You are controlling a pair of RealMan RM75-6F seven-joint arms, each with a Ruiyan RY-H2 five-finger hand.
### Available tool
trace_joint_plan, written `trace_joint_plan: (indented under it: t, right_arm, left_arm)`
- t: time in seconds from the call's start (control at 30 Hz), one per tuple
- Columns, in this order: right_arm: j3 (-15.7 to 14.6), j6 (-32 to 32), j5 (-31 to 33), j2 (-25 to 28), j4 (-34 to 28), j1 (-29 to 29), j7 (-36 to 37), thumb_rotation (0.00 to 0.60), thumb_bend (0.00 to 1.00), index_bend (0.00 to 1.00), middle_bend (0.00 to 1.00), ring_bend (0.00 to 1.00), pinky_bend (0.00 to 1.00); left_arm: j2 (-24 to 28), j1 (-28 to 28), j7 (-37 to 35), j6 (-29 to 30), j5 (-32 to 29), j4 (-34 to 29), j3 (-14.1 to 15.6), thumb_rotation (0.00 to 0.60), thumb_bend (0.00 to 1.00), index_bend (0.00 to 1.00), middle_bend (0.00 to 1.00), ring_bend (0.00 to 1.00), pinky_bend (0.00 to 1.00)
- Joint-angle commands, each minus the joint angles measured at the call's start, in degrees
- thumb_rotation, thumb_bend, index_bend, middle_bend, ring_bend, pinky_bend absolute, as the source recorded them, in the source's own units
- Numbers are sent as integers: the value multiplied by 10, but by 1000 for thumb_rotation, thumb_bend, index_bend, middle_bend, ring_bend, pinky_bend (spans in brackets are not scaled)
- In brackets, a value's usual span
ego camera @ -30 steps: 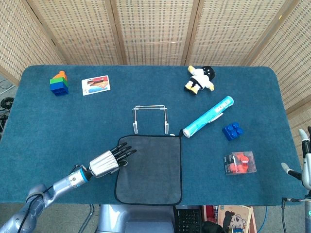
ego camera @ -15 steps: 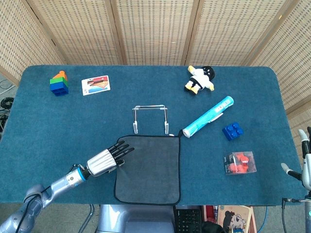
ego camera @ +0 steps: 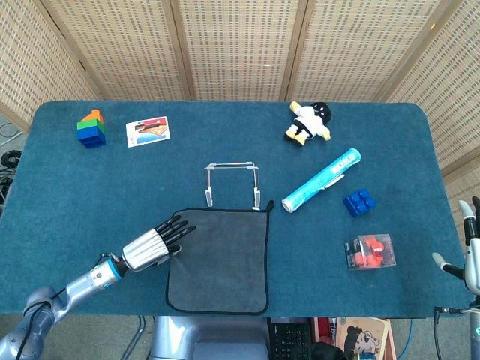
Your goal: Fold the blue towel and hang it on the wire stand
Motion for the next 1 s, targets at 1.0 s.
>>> trace_joint_plan:
  t: [1.0]
  right_arm:
    - [-3,-6,-2,-4,-4,5,-10,600,0,0,0,0,0]
  left_arm:
    - [84,58,-51,45,-20,13,1,600,442,710,0,0,43]
